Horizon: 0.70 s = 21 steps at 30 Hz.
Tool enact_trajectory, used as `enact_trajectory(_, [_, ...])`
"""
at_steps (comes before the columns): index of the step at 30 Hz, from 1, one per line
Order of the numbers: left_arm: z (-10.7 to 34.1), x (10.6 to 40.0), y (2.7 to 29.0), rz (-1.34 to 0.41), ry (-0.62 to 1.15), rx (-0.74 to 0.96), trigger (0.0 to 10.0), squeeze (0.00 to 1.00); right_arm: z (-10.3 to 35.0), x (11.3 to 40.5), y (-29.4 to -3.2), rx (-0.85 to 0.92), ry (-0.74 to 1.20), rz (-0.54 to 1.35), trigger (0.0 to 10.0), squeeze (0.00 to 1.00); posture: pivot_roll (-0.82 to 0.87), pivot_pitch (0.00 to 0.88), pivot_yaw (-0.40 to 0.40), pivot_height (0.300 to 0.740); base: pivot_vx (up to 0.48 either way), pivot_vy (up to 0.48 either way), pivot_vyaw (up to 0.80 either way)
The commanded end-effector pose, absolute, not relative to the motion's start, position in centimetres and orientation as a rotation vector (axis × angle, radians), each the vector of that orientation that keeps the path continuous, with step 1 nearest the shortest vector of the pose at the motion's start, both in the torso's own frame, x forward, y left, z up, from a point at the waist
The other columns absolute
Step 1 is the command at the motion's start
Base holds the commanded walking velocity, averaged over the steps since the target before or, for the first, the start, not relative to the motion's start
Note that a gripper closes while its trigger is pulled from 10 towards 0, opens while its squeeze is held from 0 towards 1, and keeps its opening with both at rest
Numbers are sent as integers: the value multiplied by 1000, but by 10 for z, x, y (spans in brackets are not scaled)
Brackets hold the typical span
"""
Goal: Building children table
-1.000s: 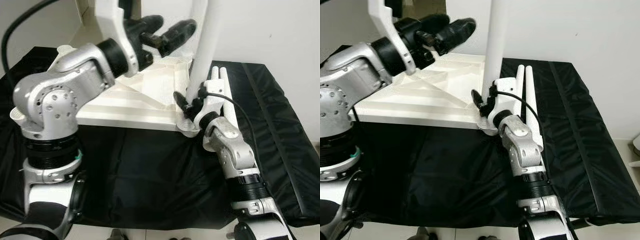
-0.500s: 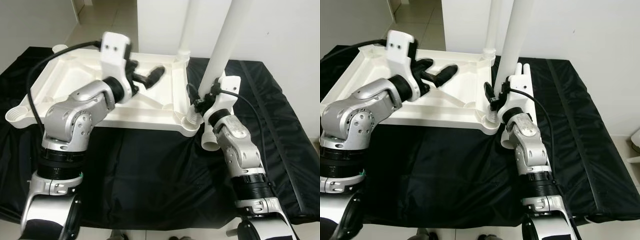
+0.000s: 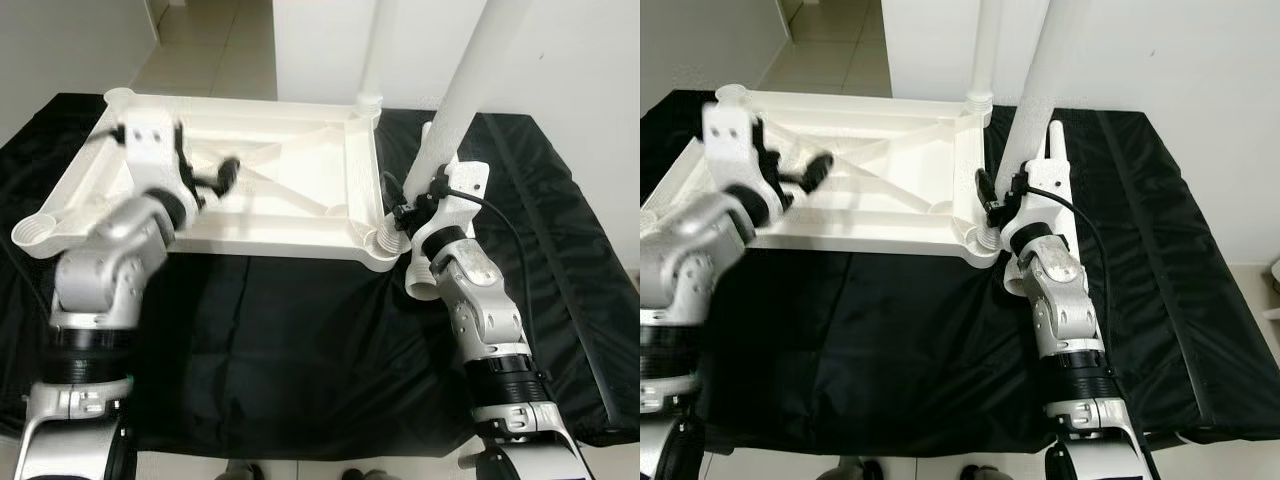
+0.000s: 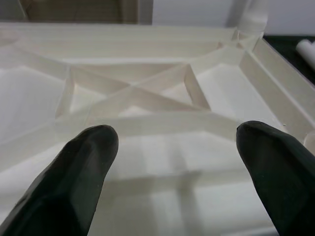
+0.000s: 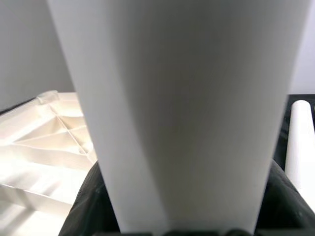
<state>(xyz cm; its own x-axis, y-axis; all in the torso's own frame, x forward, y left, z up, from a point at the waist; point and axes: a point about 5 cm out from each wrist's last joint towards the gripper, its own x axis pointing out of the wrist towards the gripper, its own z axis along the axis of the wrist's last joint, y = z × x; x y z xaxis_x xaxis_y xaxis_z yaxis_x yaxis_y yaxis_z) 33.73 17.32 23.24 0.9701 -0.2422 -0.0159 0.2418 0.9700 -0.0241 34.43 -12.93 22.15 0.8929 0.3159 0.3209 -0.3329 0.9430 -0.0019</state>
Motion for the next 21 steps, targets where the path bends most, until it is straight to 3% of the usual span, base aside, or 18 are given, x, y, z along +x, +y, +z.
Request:
enact_trajectory(1, [221,331,172,-282,54,11,10000,0,222,341,-128,73,-351,357,10000,0,-41,134,25,740,0,0,0])
enact_trajectory(5, [206,321,175,-327,100,22,10000,0,223,340,-127,92,-365,380,10000,0,-36,130,18,740,0,0,0])
enact_trajectory(11, [192,297,154,-552,147,60,10000,0,222,342,-128,88,-360,390,10000,0,-31,123,13,740,0,0,0])
enact_trajectory(18, [177,290,150,-553,191,26,10000,0,220,342,-129,90,-362,389,10000,0,-30,108,14,740,0,0,0])
enact_trajectory(21, [158,286,151,-544,263,94,10000,0,218,341,-129,95,-361,391,10000,0,-29,102,14,740,0,0,0])
